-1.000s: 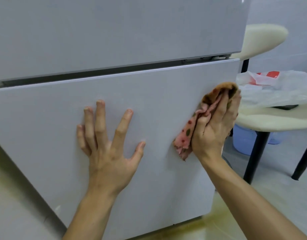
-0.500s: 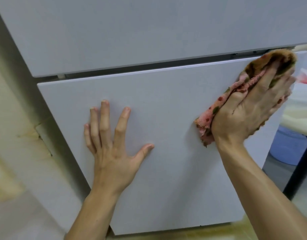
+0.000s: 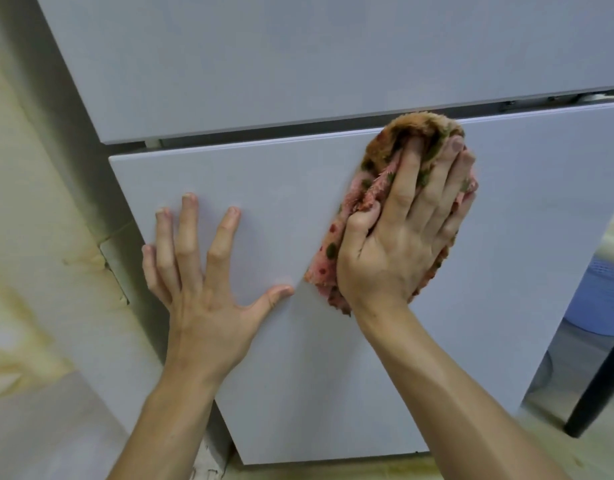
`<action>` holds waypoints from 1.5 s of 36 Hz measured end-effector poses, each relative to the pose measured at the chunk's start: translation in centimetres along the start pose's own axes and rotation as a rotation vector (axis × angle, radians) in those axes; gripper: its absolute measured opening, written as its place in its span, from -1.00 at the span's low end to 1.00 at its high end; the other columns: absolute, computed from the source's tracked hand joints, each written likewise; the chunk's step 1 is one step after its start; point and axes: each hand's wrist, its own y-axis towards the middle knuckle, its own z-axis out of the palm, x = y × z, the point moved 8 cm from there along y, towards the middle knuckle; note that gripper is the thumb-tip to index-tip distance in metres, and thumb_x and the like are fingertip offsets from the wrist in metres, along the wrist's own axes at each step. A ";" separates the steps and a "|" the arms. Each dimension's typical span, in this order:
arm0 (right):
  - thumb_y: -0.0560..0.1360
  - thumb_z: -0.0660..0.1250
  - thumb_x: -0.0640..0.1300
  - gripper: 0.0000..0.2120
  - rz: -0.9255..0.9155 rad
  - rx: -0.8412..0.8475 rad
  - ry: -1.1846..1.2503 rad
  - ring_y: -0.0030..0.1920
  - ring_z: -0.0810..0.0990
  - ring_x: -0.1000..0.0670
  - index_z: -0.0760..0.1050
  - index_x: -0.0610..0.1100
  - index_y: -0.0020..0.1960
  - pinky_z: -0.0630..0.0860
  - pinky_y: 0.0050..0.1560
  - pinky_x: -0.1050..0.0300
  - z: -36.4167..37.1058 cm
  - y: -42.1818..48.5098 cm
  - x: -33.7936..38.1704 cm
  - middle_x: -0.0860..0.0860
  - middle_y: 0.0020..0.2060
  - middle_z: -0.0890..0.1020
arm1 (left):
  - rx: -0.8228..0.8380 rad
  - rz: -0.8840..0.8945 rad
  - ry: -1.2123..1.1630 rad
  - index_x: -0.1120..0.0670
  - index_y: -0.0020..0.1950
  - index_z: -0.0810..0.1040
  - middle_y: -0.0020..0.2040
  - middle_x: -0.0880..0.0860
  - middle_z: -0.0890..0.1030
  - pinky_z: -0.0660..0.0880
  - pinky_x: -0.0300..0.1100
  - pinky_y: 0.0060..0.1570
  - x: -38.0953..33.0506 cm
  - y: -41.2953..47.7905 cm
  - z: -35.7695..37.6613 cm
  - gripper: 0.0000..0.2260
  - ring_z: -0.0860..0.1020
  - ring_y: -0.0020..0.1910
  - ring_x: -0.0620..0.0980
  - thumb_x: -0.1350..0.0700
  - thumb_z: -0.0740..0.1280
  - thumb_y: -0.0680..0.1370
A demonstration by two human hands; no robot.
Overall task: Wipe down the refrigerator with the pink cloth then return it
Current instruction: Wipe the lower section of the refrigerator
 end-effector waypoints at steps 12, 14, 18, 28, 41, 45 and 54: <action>0.58 0.21 -0.16 -0.42 -0.141 0.015 0.053 0.60 0.26 -0.30 0.26 -0.15 0.59 0.11 0.63 -0.30 2.7 -4.0 6.2 -0.29 0.56 0.28 | -0.012 -0.005 -0.012 0.00 0.65 0.24 0.69 0.17 0.03 0.06 0.38 0.58 4.0 -0.6 -1.6 -0.04 -0.08 0.70 0.17 -0.17 0.61 0.36; 0.58 0.19 -0.16 -0.41 -0.173 0.022 0.054 0.60 0.26 -0.29 0.25 -0.15 0.61 0.11 0.63 -0.30 3.1 -4.7 7.1 -0.24 0.57 0.24 | -0.012 0.007 -0.007 -0.02 0.65 0.24 0.69 0.18 0.05 0.08 0.34 0.58 4.5 -0.7 -1.8 -0.05 -0.07 0.69 0.17 -0.13 0.61 0.35; 0.58 0.19 -0.16 -0.40 -0.182 0.036 0.064 0.60 0.26 -0.28 0.23 -0.14 0.61 0.10 0.63 -0.30 3.8 -5.8 8.4 -0.22 0.57 0.21 | -0.015 0.031 0.034 0.00 0.64 0.28 0.69 0.20 0.09 0.10 0.33 0.57 5.2 -0.7 -2.3 -0.08 -0.02 0.69 0.23 -0.12 0.61 0.37; 0.64 0.07 -0.09 -0.49 -0.177 0.079 0.093 0.62 0.22 -0.21 0.25 -0.10 0.59 0.11 0.64 -0.25 5.1 -7.7 11.3 -0.19 0.57 0.19 | -0.051 0.027 0.045 -0.01 0.64 0.30 0.68 0.18 0.15 0.02 0.23 0.58 7.0 -1.1 -3.1 -0.23 0.06 0.67 0.23 -0.15 0.46 0.49; 0.65 0.07 -0.09 -0.48 -0.199 0.125 0.103 0.64 0.15 -0.16 0.22 -0.06 0.60 -0.03 0.66 -0.17 7.2 -10.3 15.5 -0.13 0.59 0.14 | -0.030 -0.002 0.026 0.04 0.65 0.29 0.68 0.23 0.13 0.05 0.32 0.60 10.4 -1.6 -3.5 -0.35 -0.04 0.66 0.37 -0.09 0.35 0.59; 0.64 0.16 -0.11 -0.46 -0.229 0.147 0.097 0.65 0.15 -0.13 0.23 -0.05 0.61 -0.01 0.66 -0.16 7.6 -11.2 16.7 -0.11 0.60 0.12 | 0.007 -0.018 0.047 0.03 0.67 0.24 0.70 0.21 0.08 0.06 0.36 0.58 11.5 -1.6 -3.7 -0.34 -0.07 0.66 0.34 -0.15 0.28 0.61; 0.69 0.24 -0.16 -0.57 -0.393 0.175 0.113 0.64 0.15 0.00 0.44 -0.03 0.55 0.11 0.65 -0.06 8.6 -13.9 18.8 -0.04 0.59 0.22 | 0.076 -0.025 0.066 0.12 0.61 0.34 0.71 0.17 0.05 -0.01 0.22 0.65 13.5 -2.2 -3.7 -0.12 -0.11 0.69 0.27 0.25 0.66 0.35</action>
